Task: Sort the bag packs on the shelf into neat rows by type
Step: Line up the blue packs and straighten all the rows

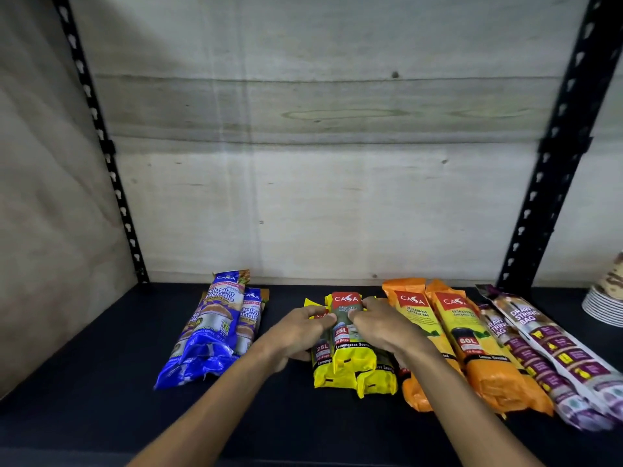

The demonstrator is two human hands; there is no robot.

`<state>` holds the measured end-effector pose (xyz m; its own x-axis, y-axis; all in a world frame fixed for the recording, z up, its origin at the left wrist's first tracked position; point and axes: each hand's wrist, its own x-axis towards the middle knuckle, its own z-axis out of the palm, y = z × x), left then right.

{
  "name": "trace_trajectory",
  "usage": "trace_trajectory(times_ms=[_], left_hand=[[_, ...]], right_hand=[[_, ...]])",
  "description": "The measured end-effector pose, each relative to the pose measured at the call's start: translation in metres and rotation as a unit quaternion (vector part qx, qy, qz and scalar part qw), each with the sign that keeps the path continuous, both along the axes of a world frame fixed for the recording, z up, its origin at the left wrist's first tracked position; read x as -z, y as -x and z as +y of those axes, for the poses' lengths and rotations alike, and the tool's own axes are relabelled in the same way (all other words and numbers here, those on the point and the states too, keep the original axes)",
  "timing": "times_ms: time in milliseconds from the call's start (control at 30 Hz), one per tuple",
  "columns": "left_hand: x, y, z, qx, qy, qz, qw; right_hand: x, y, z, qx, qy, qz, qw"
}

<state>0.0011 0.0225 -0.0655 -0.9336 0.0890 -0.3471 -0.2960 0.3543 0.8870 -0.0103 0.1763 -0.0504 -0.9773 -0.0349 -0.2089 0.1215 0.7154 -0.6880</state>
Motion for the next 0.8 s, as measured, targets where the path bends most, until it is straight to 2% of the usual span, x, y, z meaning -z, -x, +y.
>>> trace_trajectory(times_ms=[567,667,800], left_hand=[[-0.016,0.024,-0.043,-0.066,0.059,-0.001,0.996],[-0.018,0.024,-0.039,-0.069,0.115,0.069,0.989],[-0.037,0.012,-0.010,-0.071,0.166,0.204,0.962]], right_hand=[[0.006,0.030,-0.059,-0.015,0.019,0.004,1.000],[0.005,0.030,-0.048,-0.012,0.010,0.022,1.000],[-0.016,0.022,-0.006,0.022,-0.059,0.124,0.990]])
